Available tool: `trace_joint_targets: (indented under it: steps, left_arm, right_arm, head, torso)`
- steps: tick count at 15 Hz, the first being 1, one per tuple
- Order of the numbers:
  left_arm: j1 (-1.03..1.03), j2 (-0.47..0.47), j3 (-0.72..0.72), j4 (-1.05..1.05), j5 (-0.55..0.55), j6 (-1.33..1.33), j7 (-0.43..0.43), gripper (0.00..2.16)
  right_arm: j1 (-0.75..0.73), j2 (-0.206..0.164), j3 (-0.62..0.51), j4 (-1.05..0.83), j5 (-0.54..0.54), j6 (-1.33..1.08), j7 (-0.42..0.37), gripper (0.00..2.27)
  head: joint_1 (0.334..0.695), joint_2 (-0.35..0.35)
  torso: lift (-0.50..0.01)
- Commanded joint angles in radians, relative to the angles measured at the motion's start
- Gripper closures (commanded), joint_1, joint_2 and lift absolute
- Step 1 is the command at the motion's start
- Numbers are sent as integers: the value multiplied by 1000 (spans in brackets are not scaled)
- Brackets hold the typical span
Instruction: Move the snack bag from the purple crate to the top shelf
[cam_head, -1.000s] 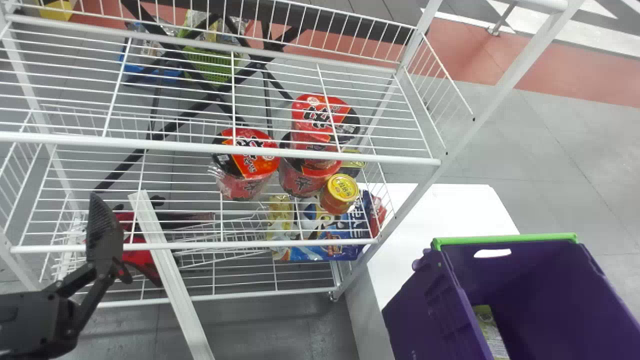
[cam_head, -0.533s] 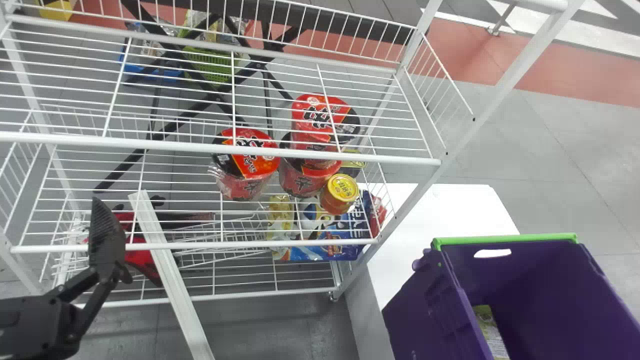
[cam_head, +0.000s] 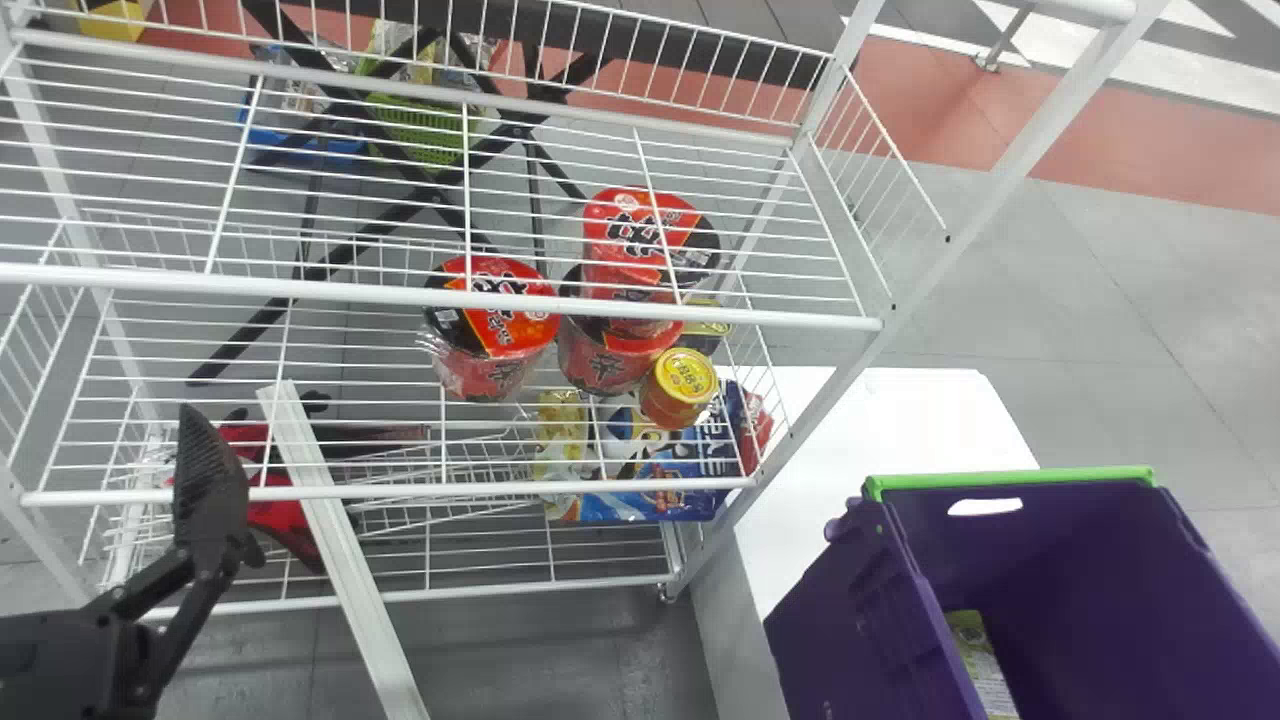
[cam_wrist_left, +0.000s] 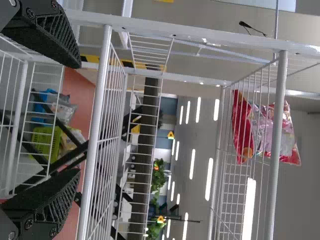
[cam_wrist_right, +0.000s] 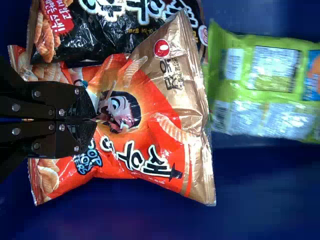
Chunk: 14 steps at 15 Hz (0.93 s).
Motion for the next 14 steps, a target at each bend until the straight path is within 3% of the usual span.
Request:
trace_joint_targets:
  steps: [1, 8, 14]
  left_arm:
    - [3, 0, 0, 0, -6, -1, 0, 66]
    - [-3, -6, 9, 8, -6, 2, 0, 66]
    - [-8, -6, 12, 8, -8, 12, 0, 66]
  right_arm:
    - [0, 2, -25, -40, -9, 25, 23, 1652]
    - [0, 10, -66, -87, -58, -3, 150, 1652]
    - [0, 15, -97, -123, -81, 9, 204, 1652]
  head:
    - [695, -350]
    - [695, -350]
    - [695, -350]
  torso:
    - [-455]
    - [-455]
    - [-455]
